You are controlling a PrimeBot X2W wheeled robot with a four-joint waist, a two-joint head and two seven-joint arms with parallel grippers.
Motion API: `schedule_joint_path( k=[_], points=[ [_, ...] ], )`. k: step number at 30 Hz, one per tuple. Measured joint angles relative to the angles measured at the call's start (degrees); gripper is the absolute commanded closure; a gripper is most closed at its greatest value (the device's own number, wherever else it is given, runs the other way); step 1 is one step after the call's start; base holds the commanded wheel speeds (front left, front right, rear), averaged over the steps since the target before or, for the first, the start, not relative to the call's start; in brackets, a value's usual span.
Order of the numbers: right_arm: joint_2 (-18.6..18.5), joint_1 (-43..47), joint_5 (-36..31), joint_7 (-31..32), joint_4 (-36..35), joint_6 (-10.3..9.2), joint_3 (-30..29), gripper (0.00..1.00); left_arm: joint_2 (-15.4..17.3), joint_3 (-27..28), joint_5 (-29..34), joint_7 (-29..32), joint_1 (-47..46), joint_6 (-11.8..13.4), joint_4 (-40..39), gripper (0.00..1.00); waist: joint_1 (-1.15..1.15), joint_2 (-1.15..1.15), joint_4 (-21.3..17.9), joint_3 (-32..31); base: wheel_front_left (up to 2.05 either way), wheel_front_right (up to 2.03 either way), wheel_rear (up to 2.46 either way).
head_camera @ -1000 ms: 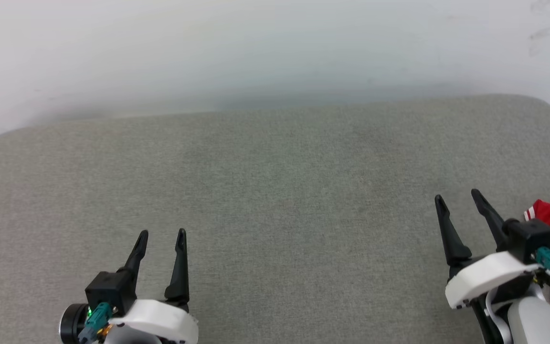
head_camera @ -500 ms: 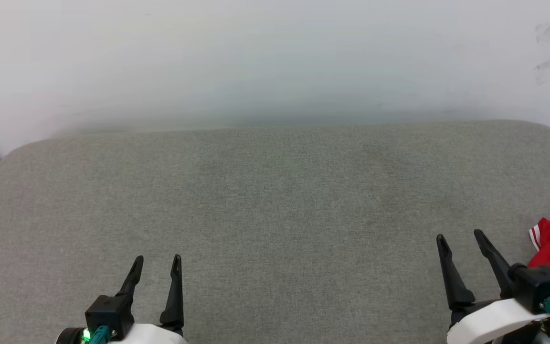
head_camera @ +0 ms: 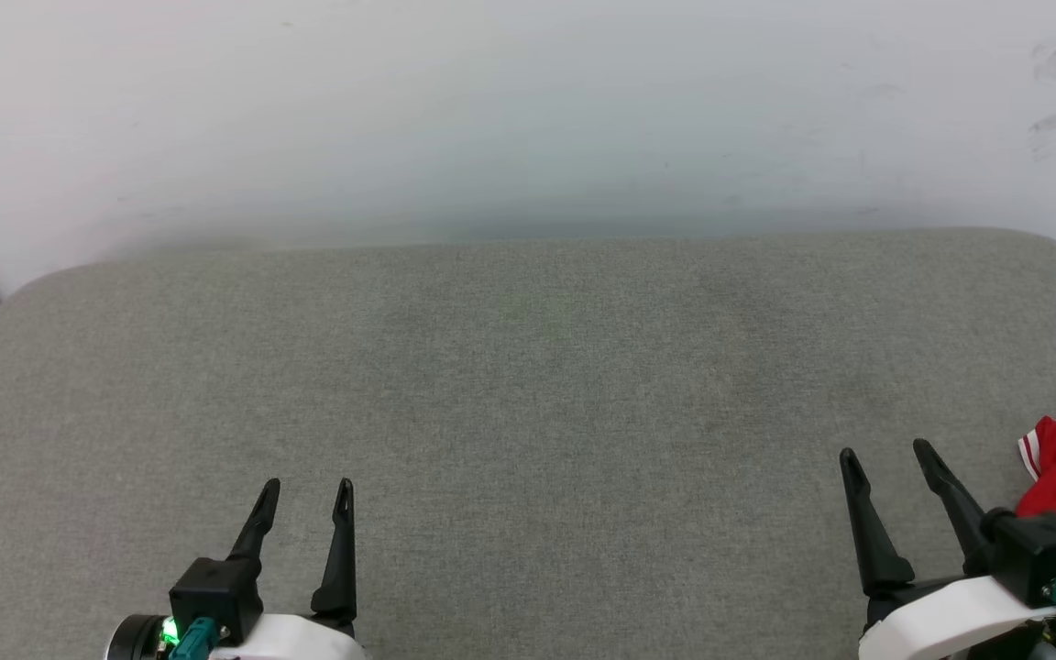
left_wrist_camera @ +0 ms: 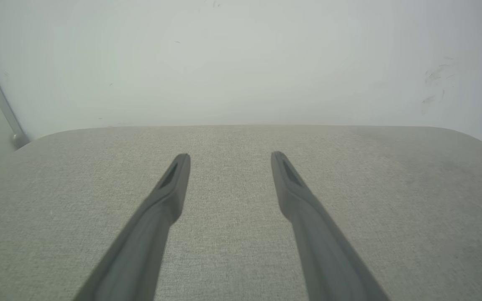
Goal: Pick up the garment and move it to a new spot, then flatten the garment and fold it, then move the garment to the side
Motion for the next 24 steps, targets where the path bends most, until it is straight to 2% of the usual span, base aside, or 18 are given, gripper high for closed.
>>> schedule_joint_path(
  k=[1, 2, 6, 24],
  points=[
    [0.0, 0.0, 0.0, 0.0, 0.0, 0.0, 0.0, 0.0, 0.0, 0.1, 0.0, 0.0, -0.1, -0.2, 0.0, 0.0, 0.0, 0.0, 0.0, 0.0, 0.0, 0.0, 0.0],
    [0.0, 0.0, 0.0, 0.0, 0.1, 0.0, 0.0, 1.0, -0.1, 0.0, 0.0, 0.0, 0.0, -0.4, 0.2, 1.0, 0.0, 0.0, 0.0, 0.0, 0.0, 0.0, 0.0],
    [0.1, 0.4, 0.8, 0.0, 2.0, 0.0, 0.2, 1.0, -0.9, -0.5, -0.6, 0.4, 1.2, -0.4, 2.0, 1.0, 0.0, 0.0, 0.0, 0.0, 0.0, 0.0, 0.0],
    [-0.1, -1.2, 22.2, 1.3, 5.8, 0.0, -0.4, 1.0, -2.8, 4.0, -18.7, 4.9, -0.4, -4.0, 4.0, 1.0, 0.01, 0.0, -0.2, 0.2, 0.0, 0.0, 0.0]
  ],
)
